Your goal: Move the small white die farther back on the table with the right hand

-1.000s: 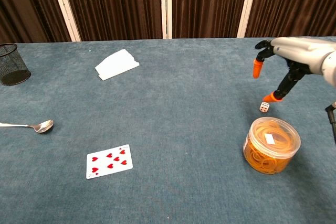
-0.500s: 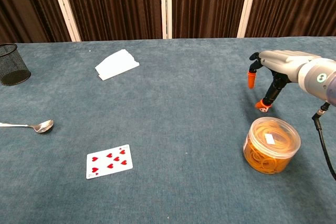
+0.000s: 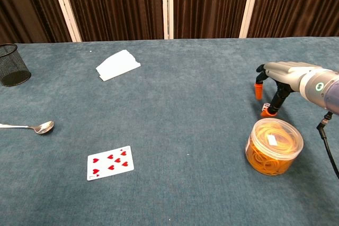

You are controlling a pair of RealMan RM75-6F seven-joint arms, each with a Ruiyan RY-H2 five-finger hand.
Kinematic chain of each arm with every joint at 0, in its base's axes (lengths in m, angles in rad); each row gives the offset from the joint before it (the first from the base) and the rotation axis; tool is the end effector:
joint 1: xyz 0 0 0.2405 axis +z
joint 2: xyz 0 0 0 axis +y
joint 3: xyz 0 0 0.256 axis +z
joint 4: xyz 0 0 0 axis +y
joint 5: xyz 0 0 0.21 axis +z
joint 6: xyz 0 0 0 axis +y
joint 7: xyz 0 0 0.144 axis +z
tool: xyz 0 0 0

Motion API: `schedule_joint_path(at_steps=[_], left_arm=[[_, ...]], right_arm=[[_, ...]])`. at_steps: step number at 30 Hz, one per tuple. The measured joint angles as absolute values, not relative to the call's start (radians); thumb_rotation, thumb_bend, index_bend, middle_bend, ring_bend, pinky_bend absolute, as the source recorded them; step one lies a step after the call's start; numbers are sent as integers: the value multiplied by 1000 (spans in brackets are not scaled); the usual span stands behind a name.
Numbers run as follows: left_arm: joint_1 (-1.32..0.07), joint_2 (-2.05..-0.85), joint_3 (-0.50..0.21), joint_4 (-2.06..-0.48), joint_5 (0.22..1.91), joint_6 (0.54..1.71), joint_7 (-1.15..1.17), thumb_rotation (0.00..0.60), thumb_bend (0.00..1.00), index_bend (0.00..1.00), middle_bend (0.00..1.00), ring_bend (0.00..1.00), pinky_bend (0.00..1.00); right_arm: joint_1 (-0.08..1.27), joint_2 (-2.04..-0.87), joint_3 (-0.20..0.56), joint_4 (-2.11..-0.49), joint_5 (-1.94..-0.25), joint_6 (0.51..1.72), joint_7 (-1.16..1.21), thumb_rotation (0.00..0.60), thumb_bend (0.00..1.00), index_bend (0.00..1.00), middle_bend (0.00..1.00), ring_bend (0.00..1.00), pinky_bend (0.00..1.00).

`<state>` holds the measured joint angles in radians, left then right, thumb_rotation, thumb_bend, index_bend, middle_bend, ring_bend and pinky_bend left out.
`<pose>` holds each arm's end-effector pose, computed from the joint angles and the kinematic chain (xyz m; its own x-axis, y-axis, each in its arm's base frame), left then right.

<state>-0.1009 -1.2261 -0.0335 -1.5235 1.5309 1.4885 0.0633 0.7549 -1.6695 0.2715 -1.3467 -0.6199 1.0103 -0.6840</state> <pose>-0.3125 0.1831 0.1288 0.4391 0.0071 0.8984 0.8974 -0.0524 -0.4382 -0.1914 -0.3685 -0.0283 0.4511 -0.3394 0.8254 -0.8771 0.0025 0.4804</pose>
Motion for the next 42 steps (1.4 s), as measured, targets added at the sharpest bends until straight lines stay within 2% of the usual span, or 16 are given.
schedule_joint_path(at_steps=[13, 25, 34, 42], left_arm=[[-107, -1233, -31, -1520, 1525, 1477, 72, 600, 46, 0, 0, 0, 0], [-107, -1235, -29, -1517, 1529, 1481, 68, 600, 46, 0, 0, 0, 0], [-107, -1235, -26, -1518, 1533, 1484, 66, 600, 46, 0, 0, 0, 0], [-107, -1235, -27, -1516, 1532, 1486, 62, 600, 46, 0, 0, 0, 0]], right_arm=[[763, -1680, 263, -1287, -618, 983, -642, 600, 223, 508, 55, 0, 0], [769, -1682, 256, -1272, -577, 984, -661, 600, 230, 503, 55, 0, 0], [769, -1692, 254, -1260, -583, 990, -647, 600, 293, 656, 171, 0, 0], [763, -1681, 261, -1281, -630, 1019, -618, 600, 297, 637, 181, 0, 0]])
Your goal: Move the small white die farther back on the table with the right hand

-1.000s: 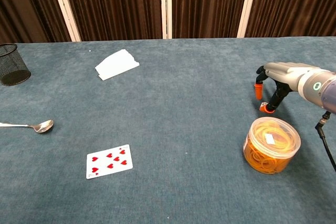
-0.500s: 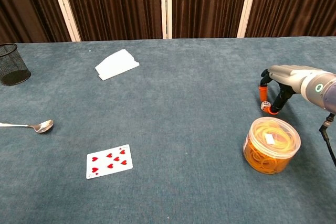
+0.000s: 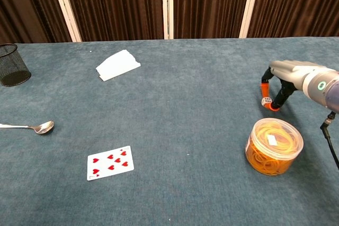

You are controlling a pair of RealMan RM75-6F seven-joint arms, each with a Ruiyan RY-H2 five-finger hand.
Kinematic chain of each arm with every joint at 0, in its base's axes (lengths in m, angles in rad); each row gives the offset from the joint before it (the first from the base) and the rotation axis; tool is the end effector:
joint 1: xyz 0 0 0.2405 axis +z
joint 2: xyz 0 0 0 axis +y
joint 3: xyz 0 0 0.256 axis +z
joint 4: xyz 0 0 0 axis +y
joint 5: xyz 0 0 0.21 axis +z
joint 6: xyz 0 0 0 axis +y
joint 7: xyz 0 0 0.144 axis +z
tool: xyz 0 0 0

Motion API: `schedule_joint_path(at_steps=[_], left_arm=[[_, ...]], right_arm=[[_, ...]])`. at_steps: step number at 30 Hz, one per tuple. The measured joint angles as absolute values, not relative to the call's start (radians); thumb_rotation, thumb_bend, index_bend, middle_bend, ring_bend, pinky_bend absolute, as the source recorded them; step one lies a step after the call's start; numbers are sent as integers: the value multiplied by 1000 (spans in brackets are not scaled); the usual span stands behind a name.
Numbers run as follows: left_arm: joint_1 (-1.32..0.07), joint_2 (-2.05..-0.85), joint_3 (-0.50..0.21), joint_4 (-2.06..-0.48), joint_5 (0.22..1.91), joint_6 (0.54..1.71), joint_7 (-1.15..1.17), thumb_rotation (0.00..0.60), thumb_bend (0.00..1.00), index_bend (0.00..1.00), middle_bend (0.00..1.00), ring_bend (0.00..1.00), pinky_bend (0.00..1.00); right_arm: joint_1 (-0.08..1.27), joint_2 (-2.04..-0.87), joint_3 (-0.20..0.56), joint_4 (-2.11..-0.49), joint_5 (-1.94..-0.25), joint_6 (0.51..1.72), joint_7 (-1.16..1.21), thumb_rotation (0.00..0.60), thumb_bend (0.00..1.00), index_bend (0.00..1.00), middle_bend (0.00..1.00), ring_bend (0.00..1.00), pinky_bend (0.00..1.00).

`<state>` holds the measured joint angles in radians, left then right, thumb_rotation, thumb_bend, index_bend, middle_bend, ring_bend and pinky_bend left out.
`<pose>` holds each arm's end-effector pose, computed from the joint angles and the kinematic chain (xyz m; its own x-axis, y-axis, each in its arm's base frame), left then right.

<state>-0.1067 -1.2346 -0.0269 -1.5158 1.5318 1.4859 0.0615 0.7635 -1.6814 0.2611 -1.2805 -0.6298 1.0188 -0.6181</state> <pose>-0.3125 0.1836 0.1254 0.4375 0.0138 0.8991 0.8980 -0.0592 -0.4361 -0.2012 -0.3768 -0.0242 0.4358 -0.3078 0.8458 -0.8822 0.0402 0.4692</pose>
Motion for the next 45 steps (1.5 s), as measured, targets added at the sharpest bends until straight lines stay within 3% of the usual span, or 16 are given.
schedule_joint_path(at_steps=[12, 17, 21, 34, 45], left_arm=[[-105, -1233, -25, -1522, 1536, 1492, 69, 600, 46, 0, 0, 0, 0], [-102, -1230, -22, -1533, 1547, 1504, 79, 600, 46, 0, 0, 0, 0], [-99, -1226, -20, -1540, 1553, 1512, 81, 600, 45, 0, 0, 0, 0], [-88, -1215, -15, -1552, 1573, 1538, 75, 600, 46, 0, 0, 0, 0], [-77, -1216, -16, -1558, 1587, 1568, 89, 600, 46, 0, 0, 0, 0]], right_arm=[[734, -1505, 312, -1561, -728, 1134, -593, 600, 294, 583, 147, 0, 0], [703, -1391, 322, -1749, -787, 1200, -592, 600, 259, 404, 68, 0, 0], [673, -1332, 310, -1831, -811, 1236, -591, 600, 242, 334, 14, 0, 0], [547, -1283, 208, -1876, -945, 1302, -456, 600, 218, 282, 0, 0, 0], [316, -1272, 15, -1723, -1338, 1504, -163, 600, 155, 7, 0, 0, 0]])
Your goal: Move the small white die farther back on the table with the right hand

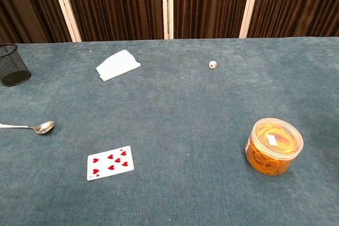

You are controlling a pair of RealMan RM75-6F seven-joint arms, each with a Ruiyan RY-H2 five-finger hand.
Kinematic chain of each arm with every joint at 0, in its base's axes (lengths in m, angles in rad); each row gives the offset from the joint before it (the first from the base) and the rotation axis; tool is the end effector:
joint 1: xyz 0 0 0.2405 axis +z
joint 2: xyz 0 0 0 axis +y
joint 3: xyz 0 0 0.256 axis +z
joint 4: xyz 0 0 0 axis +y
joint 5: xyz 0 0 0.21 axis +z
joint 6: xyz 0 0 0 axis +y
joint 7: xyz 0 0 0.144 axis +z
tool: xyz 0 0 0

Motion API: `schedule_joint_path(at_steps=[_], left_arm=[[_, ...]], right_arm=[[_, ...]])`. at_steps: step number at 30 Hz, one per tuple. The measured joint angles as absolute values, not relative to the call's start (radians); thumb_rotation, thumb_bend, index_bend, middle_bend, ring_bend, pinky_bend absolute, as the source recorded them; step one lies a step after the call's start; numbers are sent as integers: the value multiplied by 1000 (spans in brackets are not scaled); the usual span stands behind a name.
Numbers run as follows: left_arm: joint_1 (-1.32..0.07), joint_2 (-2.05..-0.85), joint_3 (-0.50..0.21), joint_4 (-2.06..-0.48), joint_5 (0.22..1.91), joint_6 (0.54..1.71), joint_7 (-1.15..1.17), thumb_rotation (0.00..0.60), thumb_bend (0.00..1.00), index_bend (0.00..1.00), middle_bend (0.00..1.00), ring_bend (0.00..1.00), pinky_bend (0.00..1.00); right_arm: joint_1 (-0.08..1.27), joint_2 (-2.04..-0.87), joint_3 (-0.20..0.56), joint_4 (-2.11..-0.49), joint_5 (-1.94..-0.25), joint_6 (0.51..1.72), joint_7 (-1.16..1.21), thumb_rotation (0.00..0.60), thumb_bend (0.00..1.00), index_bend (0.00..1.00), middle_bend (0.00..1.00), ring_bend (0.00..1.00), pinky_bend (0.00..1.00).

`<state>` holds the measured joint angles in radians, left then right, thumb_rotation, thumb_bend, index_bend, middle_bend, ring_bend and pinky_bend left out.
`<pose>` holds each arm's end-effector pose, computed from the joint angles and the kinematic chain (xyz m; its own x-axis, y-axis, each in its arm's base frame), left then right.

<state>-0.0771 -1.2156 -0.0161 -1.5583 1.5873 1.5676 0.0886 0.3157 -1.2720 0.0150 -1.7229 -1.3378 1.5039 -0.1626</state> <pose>-0.3004 0.1710 0.1345 0.4382 -0.0482 0.8976 0.8936 -0.0842 -0.4408 -0.2493 -0.2320 0.1055 0.2979 0.0062 0.9546 -0.9512 -0.0819 0.2974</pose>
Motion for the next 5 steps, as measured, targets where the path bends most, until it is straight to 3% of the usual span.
schedule_joint_path(at_steps=[5], left_arm=[[-72, -1214, -20, -1564, 1591, 1583, 91, 600, 46, 0, 0, 0, 0]], right_arm=[[244, -1268, -27, -1660, -1416, 1562, -91, 600, 154, 0, 0, 0, 0]])
